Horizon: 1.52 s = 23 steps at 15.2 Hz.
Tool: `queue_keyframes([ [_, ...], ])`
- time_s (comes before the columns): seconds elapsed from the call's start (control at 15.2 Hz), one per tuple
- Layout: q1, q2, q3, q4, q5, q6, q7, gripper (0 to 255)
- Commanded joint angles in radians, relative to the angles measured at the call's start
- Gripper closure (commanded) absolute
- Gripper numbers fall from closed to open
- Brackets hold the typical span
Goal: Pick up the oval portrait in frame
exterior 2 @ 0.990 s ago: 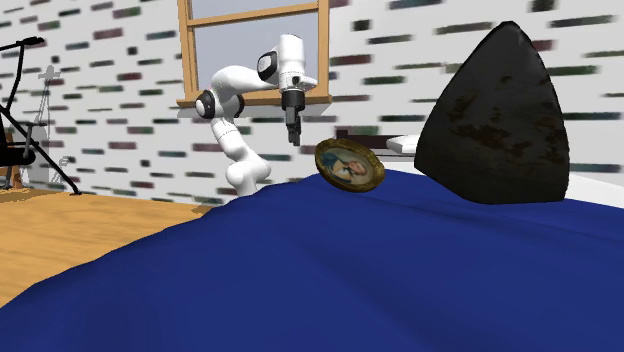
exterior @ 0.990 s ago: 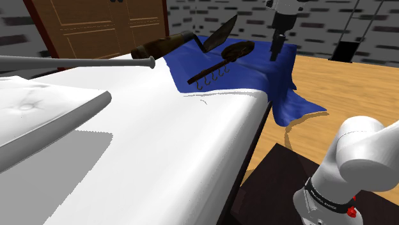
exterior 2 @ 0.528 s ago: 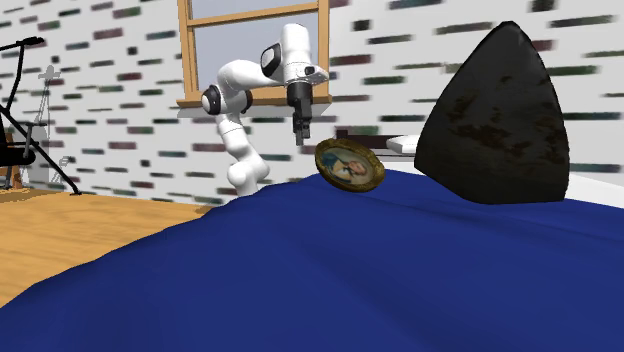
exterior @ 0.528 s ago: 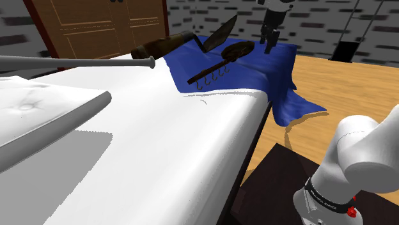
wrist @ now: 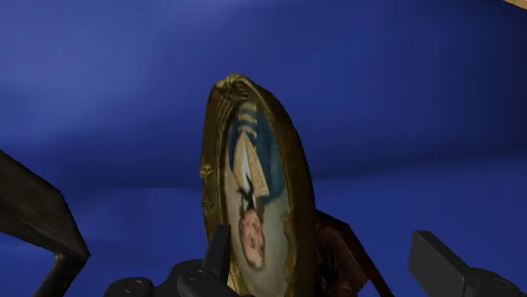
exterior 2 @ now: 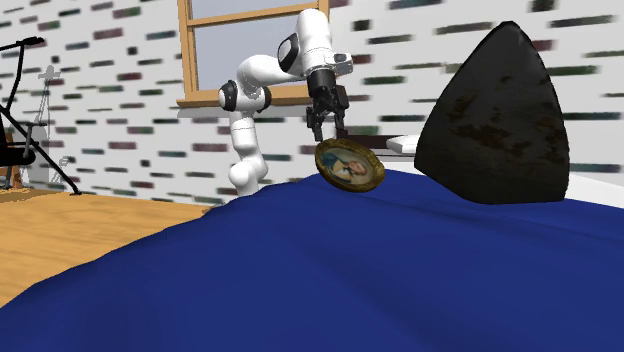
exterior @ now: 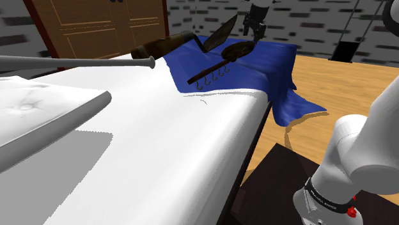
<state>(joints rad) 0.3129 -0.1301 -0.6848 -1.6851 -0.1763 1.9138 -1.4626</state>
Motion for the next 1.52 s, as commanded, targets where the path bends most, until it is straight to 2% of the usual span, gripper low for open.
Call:
queue_keyframes([
  [0.0,0.007,0.07,-0.029,0.07,0.06,0.009,-0.117,0],
  [0.59,0.004,0.043,-0.021,-0.056,0.034,0.113,-0.095,0],
  [0.66,0.004,0.04,-0.02,-0.058,0.032,0.113,-0.093,255],
  [1.25,0.004,0.043,-0.021,-0.056,0.034,0.113,-0.095,255],
  [1.45,0.005,0.052,-0.022,-0.008,0.043,0.072,-0.102,255],
])
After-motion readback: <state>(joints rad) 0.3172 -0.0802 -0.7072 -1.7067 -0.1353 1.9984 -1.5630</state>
